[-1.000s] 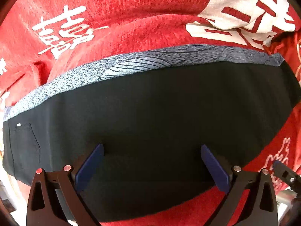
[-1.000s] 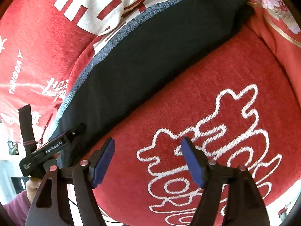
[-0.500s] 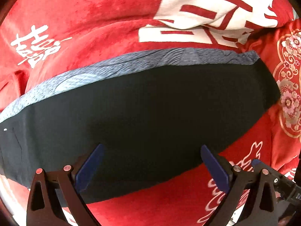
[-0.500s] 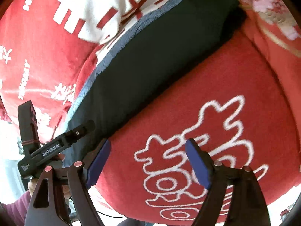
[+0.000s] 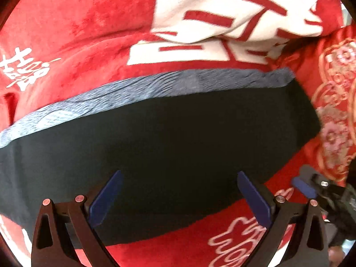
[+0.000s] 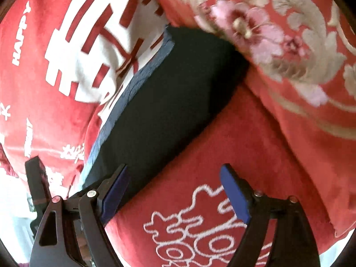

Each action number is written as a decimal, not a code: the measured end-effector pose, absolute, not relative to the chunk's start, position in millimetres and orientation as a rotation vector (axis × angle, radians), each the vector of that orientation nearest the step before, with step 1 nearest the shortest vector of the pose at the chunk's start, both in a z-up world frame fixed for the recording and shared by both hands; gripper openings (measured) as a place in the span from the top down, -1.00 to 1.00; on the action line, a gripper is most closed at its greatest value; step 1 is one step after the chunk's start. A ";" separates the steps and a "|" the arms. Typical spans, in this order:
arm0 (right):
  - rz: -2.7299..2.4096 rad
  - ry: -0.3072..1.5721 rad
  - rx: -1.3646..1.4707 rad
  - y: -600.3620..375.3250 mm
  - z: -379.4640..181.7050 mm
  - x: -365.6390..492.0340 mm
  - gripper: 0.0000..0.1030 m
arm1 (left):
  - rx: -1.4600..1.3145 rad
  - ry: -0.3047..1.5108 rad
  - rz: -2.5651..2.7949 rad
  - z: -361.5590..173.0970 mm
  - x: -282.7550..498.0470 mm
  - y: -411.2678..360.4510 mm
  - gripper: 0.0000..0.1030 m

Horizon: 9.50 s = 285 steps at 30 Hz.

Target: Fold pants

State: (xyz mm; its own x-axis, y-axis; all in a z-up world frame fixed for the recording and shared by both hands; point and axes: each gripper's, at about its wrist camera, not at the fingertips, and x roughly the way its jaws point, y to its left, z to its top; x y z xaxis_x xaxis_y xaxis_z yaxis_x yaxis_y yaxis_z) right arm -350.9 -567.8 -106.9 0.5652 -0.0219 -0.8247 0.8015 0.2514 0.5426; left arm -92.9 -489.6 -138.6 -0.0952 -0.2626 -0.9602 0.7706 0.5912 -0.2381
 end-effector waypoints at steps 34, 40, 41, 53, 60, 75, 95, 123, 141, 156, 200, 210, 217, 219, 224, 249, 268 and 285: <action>-0.690 0.589 1.053 -603.1 -111.6 -327.3 -0.91 | 0.513 1.284 -0.761 -166.9 -86.6 -506.8 -1.00; -0.688 0.578 1.084 -605.9 -113.8 -324.2 -0.94 | 0.526 1.317 -0.792 -169.9 -82.2 -506.2 -1.00; -0.695 0.601 1.100 -608.7 -113.3 -322.3 -0.91 | 0.534 1.325 -0.795 -171.1 -82.7 -509.4 -1.00; -0.584 0.624 1.090 -612.6 -79.9 -317.4 0.68 | 0.584 1.192 -0.859 -167.9 -106.6 -519.9 -0.65; -0.547 0.659 0.928 -584.4 -34.8 -289.4 0.73 | 0.585 1.187 -0.889 -165.7 -104.2 -516.7 -0.67; -0.286 0.859 0.617 -441.4 -22.6 -171.5 0.73 | 0.434 1.216 -0.725 -133.2 2.0 -352.7 -0.66; -0.252 1.073 0.593 -381.0 -60.3 -139.8 -0.11 | 0.310 1.351 -0.763 -139.0 41.8 -280.2 -0.66; -0.013 1.203 0.300 -328.6 -66.6 -71.6 0.78 | 0.279 1.430 -0.650 -158.8 42.9 -207.9 -0.66; -0.203 1.074 0.651 -397.6 -52.4 -153.9 -0.26 | 0.324 1.328 -0.806 -109.6 35.9 -275.6 -0.66; -0.152 0.963 1.264 -514.6 -146.4 -210.5 0.08 | 0.469 1.364 -0.838 -152.1 0.8 -360.2 -0.76; -0.270 1.111 0.866 -437.6 -102.0 -121.7 0.60 | 0.470 1.304 -0.725 -138.1 27.8 -273.3 -1.00; -0.247 1.208 0.772 -348.0 -133.4 -81.8 0.45 | 0.501 1.347 -0.591 -132.2 30.4 -200.7 -1.00; -0.290 1.253 0.734 -340.3 -128.5 -76.9 0.39 | 0.451 1.383 -0.547 -129.9 26.5 -162.9 -1.00; -0.284 1.254 0.724 -335.6 -126.5 -73.7 0.34 | 0.439 1.390 -0.534 -130.8 27.9 -155.9 -1.00; -0.271 1.281 0.613 -309.6 -121.7 -58.4 0.23 | 0.383 1.405 -0.488 -130.1 36.9 -132.5 -1.00; -0.217 1.402 0.436 -258.5 -129.3 10.7 0.93 | 0.215 1.417 -0.427 -134.4 76.7 -97.3 -1.00; -0.206 1.424 0.448 -239.4 -134.3 -17.6 -0.23 | 0.185 1.432 -0.398 -142.7 85.1 -77.9 -1.00; -0.204 1.447 0.404 -228.1 -142.1 -9.4 -0.49 | 0.153 1.447 -0.395 -153.7 99.0 -68.2 -1.00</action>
